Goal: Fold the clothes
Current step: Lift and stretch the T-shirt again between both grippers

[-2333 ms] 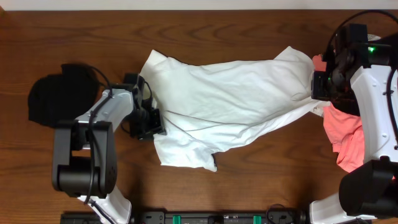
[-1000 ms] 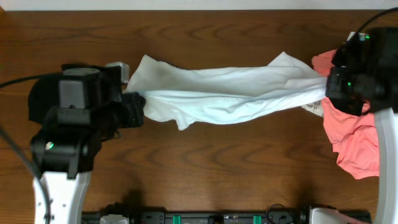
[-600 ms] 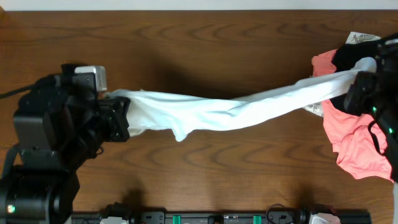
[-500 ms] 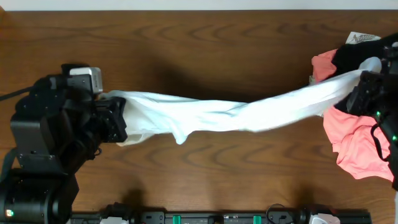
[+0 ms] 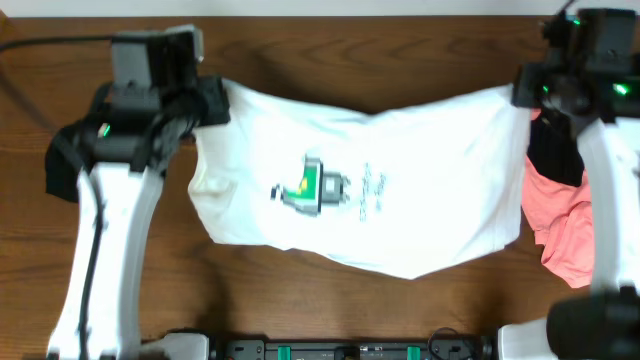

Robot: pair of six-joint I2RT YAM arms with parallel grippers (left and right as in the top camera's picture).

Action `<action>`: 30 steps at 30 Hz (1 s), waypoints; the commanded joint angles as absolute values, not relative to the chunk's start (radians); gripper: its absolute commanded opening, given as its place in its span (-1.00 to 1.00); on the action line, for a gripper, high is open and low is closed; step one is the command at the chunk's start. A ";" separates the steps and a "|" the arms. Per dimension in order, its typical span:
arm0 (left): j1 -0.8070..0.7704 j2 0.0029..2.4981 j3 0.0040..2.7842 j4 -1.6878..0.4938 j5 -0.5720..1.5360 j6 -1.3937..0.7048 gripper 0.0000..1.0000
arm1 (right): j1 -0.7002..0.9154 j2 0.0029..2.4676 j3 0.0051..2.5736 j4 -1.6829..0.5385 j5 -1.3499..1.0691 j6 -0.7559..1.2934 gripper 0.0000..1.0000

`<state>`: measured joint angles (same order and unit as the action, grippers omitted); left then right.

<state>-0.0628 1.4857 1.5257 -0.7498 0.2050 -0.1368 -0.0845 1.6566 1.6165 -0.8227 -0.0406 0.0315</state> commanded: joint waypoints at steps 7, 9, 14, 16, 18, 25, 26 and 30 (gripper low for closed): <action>0.023 1.583 1.772 -0.526 0.231 -0.107 -0.88 | -0.053 1.693 1.796 -0.572 -0.161 0.006 -0.98; 0.035 1.583 1.842 -0.537 0.232 -0.100 -0.88 | -0.053 1.693 1.861 -0.590 -0.156 0.006 -0.98; 0.063 1.580 1.939 -0.638 0.266 -0.097 -0.88 | -0.053 1.693 1.938 -0.654 -0.136 0.006 -0.98; 0.064 1.581 1.937 -0.732 0.281 -0.097 -0.88 | -0.053 1.693 1.938 -0.713 -0.108 0.005 -0.98; 0.060 1.583 1.925 -0.843 0.280 -0.097 -0.88 | -0.053 1.695 1.932 -0.803 -0.073 0.004 -0.98; 0.060 1.586 1.800 -1.151 0.280 -0.097 -0.88 | -0.053 1.704 1.855 -1.152 0.004 0.001 -0.97; 0.060 1.587 1.768 -1.177 0.280 -0.097 -0.88 | -0.053 1.704 1.830 -1.194 0.004 0.002 -0.98; 0.060 1.588 1.617 -1.210 0.280 -0.097 -0.88 | -0.053 1.704 1.715 -1.317 0.004 0.002 -0.97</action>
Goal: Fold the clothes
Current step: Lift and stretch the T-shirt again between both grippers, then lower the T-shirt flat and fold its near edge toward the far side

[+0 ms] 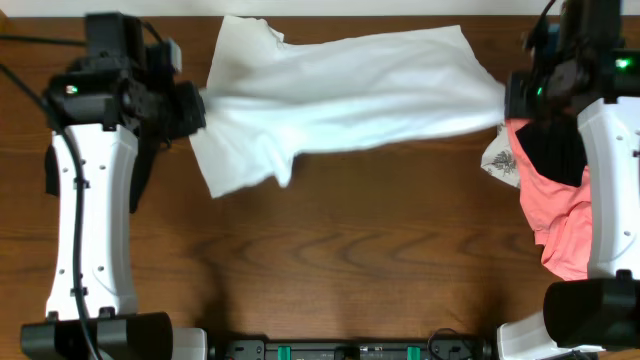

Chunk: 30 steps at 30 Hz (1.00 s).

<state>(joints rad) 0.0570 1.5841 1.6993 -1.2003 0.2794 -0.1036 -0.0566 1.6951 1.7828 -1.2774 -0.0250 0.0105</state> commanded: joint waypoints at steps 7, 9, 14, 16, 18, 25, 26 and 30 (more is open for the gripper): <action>0.060 1.588 1.381 -1.191 0.279 -0.097 -0.88 | -0.053 1.704 1.509 -1.330 0.004 0.002 -0.98; 0.060 1.588 1.337 -1.187 0.279 -0.097 -0.88 | -0.053 1.704 1.468 -1.328 0.004 0.003 -0.97; 0.060 1.588 1.275 -1.189 0.279 -0.097 -0.89 | -0.053 1.704 1.393 -1.333 0.003 0.012 -0.97; 0.060 1.588 1.263 -1.197 0.279 -0.097 -0.88 | -0.053 1.704 1.371 -1.332 0.003 0.015 -0.97; 0.060 1.588 1.262 -1.217 0.279 -0.097 -0.88 | -0.053 1.704 1.353 -1.331 0.003 0.015 -0.97; 0.060 1.588 1.262 -1.320 0.276 -0.097 -0.87 | -0.053 1.704 1.327 -1.347 0.003 0.022 -0.97; 0.060 1.588 1.262 -1.338 0.276 -0.097 -0.88 | -0.053 1.704 1.327 -1.353 0.003 0.023 -0.97; 0.060 1.588 1.262 -1.390 0.275 -0.097 -0.88 | -0.053 1.704 1.327 -1.388 0.003 0.074 -0.97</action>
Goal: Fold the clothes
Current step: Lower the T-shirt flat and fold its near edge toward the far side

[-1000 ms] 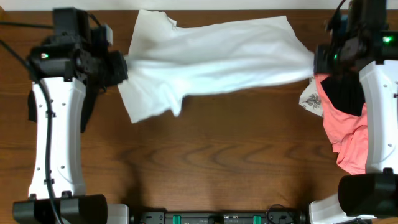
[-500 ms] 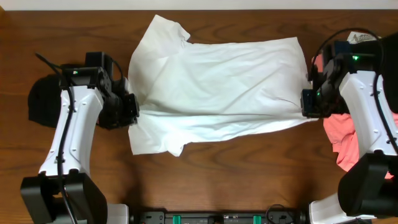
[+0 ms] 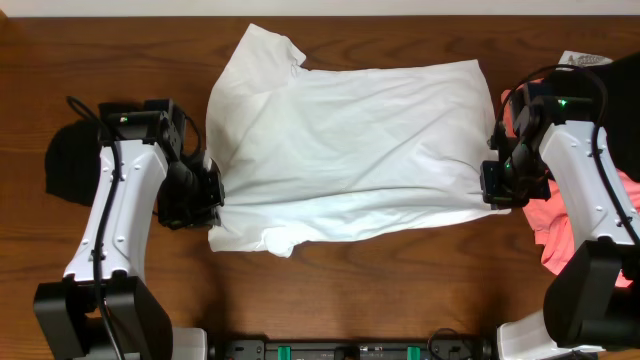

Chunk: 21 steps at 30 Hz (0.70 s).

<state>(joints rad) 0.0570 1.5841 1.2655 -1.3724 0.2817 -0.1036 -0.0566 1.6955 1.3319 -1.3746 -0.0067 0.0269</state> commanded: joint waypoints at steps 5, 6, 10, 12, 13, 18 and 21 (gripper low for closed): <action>0.060 1.588 1.262 -1.412 0.276 -0.097 -0.88 | -0.053 1.704 1.326 -1.436 0.003 0.093 -0.97; 0.060 1.588 1.262 -1.422 0.276 -0.097 -0.88 | -0.053 1.704 1.327 -1.451 0.003 0.093 -0.97; 0.060 1.588 1.262 -1.456 0.276 -0.097 -0.88 | -0.053 1.704 1.326 -1.481 0.002 0.093 -0.97; 0.060 1.588 1.262 -1.467 0.276 -0.097 -0.88 | -0.053 1.704 1.326 -1.492 0.002 0.093 -0.98; 0.060 1.588 1.262 -1.473 0.276 -0.097 -0.88 | -0.053 1.704 1.326 -1.497 0.001 0.093 -0.98; 0.060 1.588 1.262 -1.504 0.276 -0.097 -0.88 | -0.053 1.704 1.326 -1.534 -0.001 0.093 -0.97; 0.060 1.588 1.262 -1.516 0.276 -0.097 -0.88 | -0.053 1.704 1.326 -1.539 -0.001 0.093 -0.97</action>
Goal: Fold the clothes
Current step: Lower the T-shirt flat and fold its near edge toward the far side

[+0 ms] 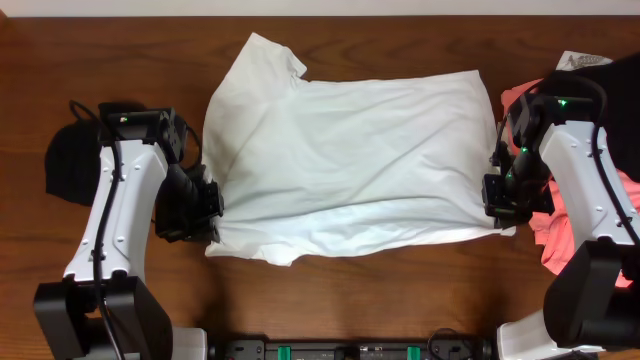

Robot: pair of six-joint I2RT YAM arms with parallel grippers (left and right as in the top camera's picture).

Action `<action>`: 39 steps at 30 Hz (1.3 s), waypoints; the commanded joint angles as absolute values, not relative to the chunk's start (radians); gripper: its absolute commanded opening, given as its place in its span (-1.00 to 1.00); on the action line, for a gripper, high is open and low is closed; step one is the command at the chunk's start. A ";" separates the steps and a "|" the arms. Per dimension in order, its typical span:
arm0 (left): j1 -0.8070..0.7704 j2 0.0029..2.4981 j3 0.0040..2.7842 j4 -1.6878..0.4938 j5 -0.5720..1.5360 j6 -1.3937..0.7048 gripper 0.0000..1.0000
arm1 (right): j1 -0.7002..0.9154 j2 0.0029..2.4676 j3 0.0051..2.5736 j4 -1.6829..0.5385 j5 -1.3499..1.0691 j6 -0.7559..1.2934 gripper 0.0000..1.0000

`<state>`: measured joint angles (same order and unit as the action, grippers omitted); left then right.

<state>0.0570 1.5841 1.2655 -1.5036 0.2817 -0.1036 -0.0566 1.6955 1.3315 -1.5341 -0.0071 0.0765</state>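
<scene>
A white T-shirt [345, 160] lies spread on the wooden table [330, 300], plain side up. One sleeve points to the far left and another is tucked at the near left. My left gripper [207, 222] sits low at the shirt's near left corner, shut on the fabric there. At the near right corner my right gripper [499, 208] is likewise shut on the hem. The near edge runs taut between the two. The arms hide the fingertips from above.
A black garment [62, 170] lies at the left edge behind the left arm. At the right lie a coral garment [565, 240], a dark garment [600, 75] and a scrap of patterned white cloth [578, 60].
Both grippers have moved a little toward the table's front edge, and the shirt's near edge has come with them. The shirt now covers more of the table and lies smoother.
The shirt first hung spread between the raised grippers with its printed side toward the camera. Then it was stretched as a narrow band at the far side. After that it lay on the table print down, held at the near corners, and now it is drawn further forward.
</scene>
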 commanded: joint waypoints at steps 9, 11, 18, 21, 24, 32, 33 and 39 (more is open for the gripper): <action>0.060 1.588 1.262 -1.378 0.276 -0.145 -0.88 | -0.053 1.704 1.326 -1.370 -0.004 0.098 -0.97; 0.060 1.588 1.262 -1.309 0.276 -0.169 -0.89 | -0.053 1.704 1.326 -1.300 -0.004 0.097 -0.97; 0.060 1.588 1.262 -1.093 0.275 -0.202 -0.88 | -0.053 1.704 1.326 -1.121 -0.004 0.101 -0.97; 0.060 1.588 1.262 -1.031 0.264 -0.209 -0.88 | -0.053 1.704 1.325 -1.079 -0.004 0.101 -0.97; 0.060 1.588 1.262 -0.993 0.226 -0.224 -0.88 | -0.053 1.704 1.325 -1.050 -0.004 0.120 -0.97; 0.060 1.588 1.262 -0.917 0.212 -0.223 -0.86 | -0.053 1.704 1.306 -0.947 -0.004 0.173 -0.97; 0.060 1.588 1.262 -0.913 0.212 -0.223 -0.85 | -0.053 1.704 1.299 -0.934 -0.004 0.178 -0.97; 0.060 1.588 1.262 -0.894 0.212 -0.223 -0.78 | -0.053 1.704 1.203 -0.804 -0.004 0.191 -0.98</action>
<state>0.0570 1.5841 1.2640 -0.9035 0.2287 -0.2134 -0.0566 1.6955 1.2438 -0.8337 -0.0074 0.1661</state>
